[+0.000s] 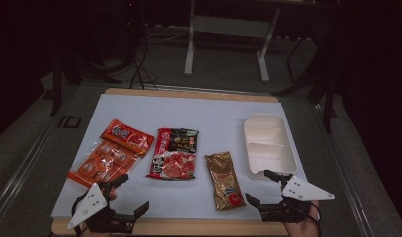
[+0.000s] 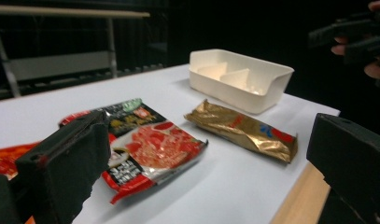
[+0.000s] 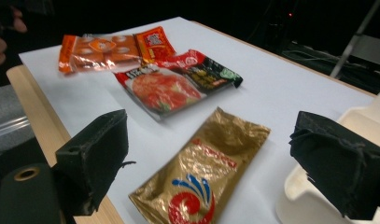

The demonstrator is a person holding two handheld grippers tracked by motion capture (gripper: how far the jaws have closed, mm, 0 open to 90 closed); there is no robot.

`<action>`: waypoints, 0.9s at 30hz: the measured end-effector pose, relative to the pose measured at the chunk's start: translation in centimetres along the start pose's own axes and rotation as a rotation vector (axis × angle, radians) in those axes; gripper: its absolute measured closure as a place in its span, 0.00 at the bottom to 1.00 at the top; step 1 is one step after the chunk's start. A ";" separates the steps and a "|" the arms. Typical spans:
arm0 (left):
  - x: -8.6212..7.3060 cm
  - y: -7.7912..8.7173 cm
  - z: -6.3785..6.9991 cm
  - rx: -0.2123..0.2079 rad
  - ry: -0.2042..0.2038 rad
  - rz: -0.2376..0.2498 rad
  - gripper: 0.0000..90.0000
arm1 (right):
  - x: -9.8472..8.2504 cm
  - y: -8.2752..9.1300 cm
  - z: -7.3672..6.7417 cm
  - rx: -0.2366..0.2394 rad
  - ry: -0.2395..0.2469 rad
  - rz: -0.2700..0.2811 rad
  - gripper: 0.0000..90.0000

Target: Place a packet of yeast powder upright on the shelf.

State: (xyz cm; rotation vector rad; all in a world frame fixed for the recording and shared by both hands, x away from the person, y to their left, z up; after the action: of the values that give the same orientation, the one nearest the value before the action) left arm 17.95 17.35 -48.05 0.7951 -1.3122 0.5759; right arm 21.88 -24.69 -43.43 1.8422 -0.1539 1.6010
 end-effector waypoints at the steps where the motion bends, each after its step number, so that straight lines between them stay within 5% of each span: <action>1: -0.1 -0.1 0.0 -0.001 -0.005 -0.008 0.00 | 0.2 -0.1 0.0 0.005 -0.002 0.001 0.12; 4: -0.4 -0.2 0.3 -0.012 -0.025 -0.021 0.00 | 0.7 -0.6 0.0 0.008 0.006 0.001 0.12; 9: -0.5 -0.5 0.4 -0.057 0.002 -0.023 0.00 | 1.3 -1.6 0.1 0.022 0.030 -0.017 0.12; 27: -0.9 -0.7 0.4 -0.036 -0.023 -0.034 0.00 | 4.1 -5.2 2.3 0.002 0.051 -0.048 0.13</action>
State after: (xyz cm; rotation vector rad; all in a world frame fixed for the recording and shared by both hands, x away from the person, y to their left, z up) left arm 18.08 16.61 -49.03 0.7945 -1.3247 0.5162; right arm 27.39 -20.58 -41.82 1.7918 -0.0847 1.6137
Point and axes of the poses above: each handheld gripper's, and its own axes: y roughly backward along the jaws, x roughly out of its top, z roughly to its right, the point moved 3 cm from there along -y, roughly forward along the jaws, and after that the axes turned 7 degrees about x, right-handed, at the moved point
